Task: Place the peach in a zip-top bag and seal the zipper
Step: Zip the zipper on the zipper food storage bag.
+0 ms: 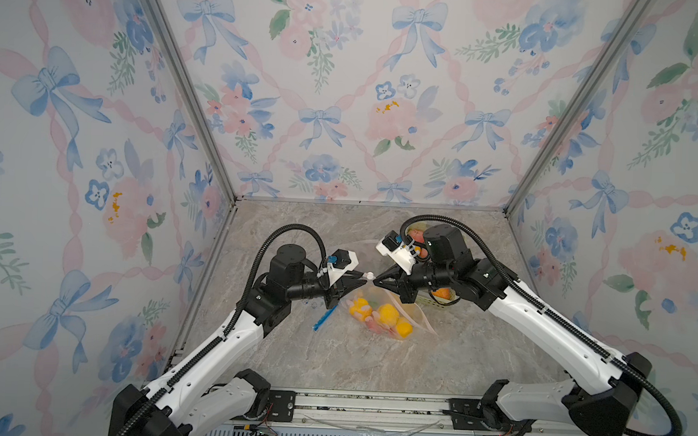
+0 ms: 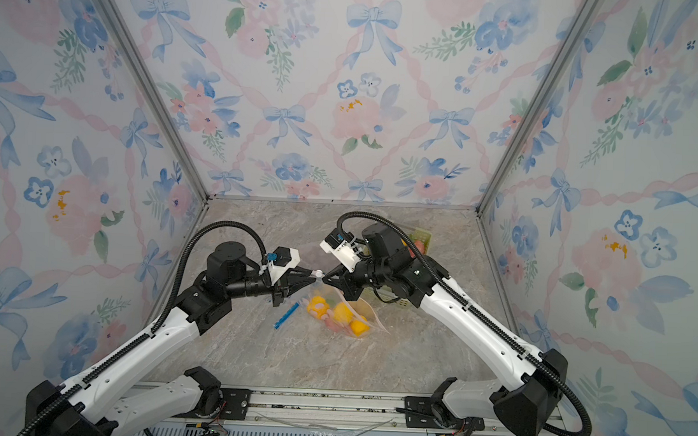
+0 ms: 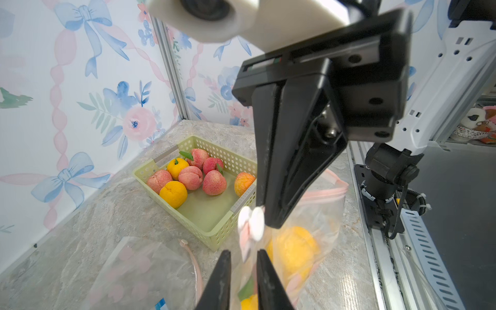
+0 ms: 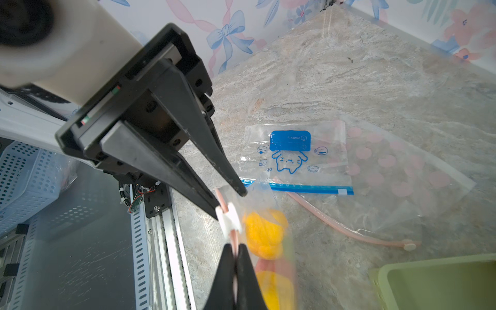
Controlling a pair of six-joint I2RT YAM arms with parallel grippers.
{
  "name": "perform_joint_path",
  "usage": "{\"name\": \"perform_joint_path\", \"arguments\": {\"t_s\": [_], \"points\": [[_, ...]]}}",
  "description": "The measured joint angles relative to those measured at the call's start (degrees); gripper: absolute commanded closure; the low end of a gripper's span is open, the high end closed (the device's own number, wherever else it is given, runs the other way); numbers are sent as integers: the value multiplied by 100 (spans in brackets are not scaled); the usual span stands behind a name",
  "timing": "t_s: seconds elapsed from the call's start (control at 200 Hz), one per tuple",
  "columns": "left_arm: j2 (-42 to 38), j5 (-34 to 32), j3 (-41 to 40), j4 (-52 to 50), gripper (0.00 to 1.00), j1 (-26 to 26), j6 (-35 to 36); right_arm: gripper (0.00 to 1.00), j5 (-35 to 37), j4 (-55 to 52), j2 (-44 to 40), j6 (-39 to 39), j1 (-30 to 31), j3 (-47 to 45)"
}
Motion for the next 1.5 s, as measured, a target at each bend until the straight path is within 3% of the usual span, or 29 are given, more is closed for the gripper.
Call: {"name": "perform_joint_path", "arguments": {"t_s": [0.135,0.25,0.42,0.49,0.59,0.85,1.16,1.295,1.5], "points": [[70,109,7,-39,86,-4,79,96,0,-39,0,-22,11,2],[168,146,26,-87,100,-17,151,95,2,-90,0,-24,50,2],[177,142,46,-131,100,-52,168,86,4,-142,0,-39,59,2],[177,127,68,-129,100,-81,168,73,20,-142,-9,-52,63,2],[170,81,70,-131,100,-125,168,63,28,-125,-63,-26,66,2],[105,-162,70,-131,100,-229,168,57,22,61,-203,48,66,83],[85,-264,68,-131,100,-299,168,59,22,162,-15,59,66,133],[85,-282,66,-131,100,-299,168,69,17,166,-4,101,66,133],[85,-304,66,-131,100,-304,164,77,-92,205,13,109,66,142]]}}
